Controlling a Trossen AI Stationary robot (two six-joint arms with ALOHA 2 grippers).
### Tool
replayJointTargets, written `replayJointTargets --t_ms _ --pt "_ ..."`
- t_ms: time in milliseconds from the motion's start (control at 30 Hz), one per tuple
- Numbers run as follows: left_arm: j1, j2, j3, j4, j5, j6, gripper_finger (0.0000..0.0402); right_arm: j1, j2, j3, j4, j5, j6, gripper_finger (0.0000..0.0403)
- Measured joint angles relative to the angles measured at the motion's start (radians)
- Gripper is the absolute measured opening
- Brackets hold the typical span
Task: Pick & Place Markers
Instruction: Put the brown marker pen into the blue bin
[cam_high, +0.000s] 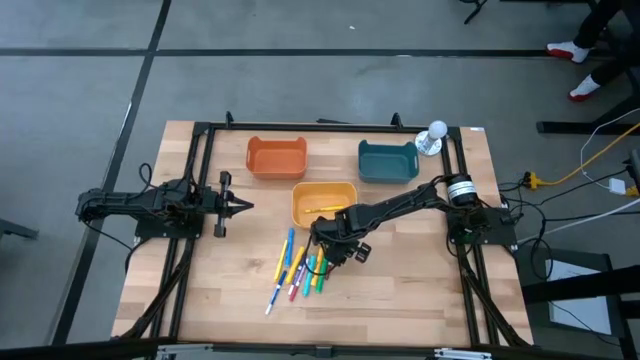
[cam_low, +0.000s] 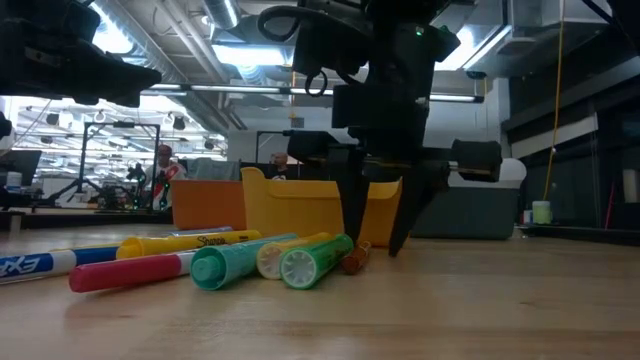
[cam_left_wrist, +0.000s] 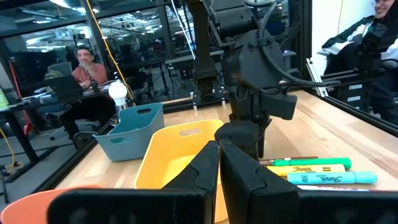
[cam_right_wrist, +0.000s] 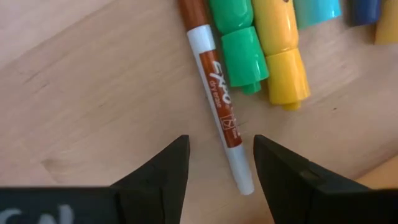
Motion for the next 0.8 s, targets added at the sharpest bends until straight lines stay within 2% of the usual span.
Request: replayJointTargets --t_ms 233,367,633,800 --pt "0.000 0.000 0.000 0.000 0.000 0.000 0.0008 -0.004 0.001 0.000 -0.004 -0.001 -0.001 0.0167" --pt "0.000 0.000 0.000 0.000 0.000 0.000 0.0011 -0.004 0.002 0.000 -0.011 -0.010 -0.002 0.0130" --pt "0.000 0.000 0.000 0.000 0.000 0.000 0.0009 -0.004 0.002 -0.001 -0.025 -0.010 -0.005 0.0027" --pt "0.000 0.000 0.000 0.000 0.000 0.000 0.0010 -0.004 0.002 0.000 -0.025 -0.007 -0.005 0.0020"
